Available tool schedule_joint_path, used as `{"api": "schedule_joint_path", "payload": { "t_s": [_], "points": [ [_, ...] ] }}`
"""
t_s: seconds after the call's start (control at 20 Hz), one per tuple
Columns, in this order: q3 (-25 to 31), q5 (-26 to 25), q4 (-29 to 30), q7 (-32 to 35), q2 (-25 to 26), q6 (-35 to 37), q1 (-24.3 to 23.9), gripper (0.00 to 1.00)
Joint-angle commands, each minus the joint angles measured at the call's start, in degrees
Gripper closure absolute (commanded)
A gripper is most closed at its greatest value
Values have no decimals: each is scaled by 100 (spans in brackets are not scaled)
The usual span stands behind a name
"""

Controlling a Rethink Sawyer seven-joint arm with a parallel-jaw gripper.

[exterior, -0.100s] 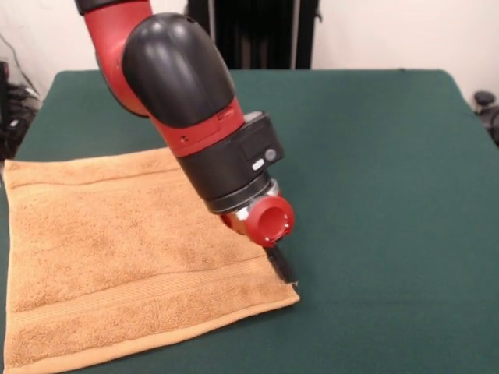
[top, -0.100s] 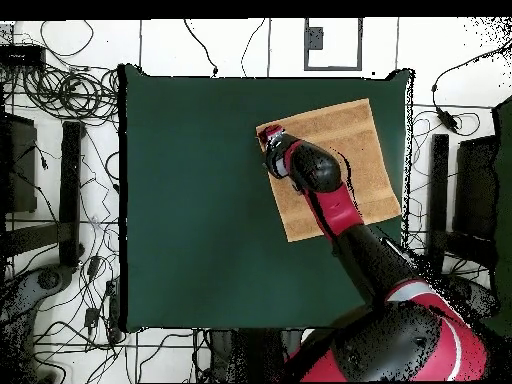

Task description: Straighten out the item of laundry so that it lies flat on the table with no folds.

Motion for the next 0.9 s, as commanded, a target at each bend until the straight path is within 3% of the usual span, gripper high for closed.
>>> {"api": "schedule_joint_path", "payload": {
  "t_s": [0.05,0.35,0.55,0.6,0.9],
  "points": [
    [-196,720,-29,1763,356,736,425,100],
    [-238,781,-158,1545,485,687,443,100],
    [-1077,408,-261,1480,-80,1331,623,100],
    [-1227,311,-118,1555,-416,1718,581,100],
    [-1496,119,405,1465,-1189,2664,280,100]
  ]
}}
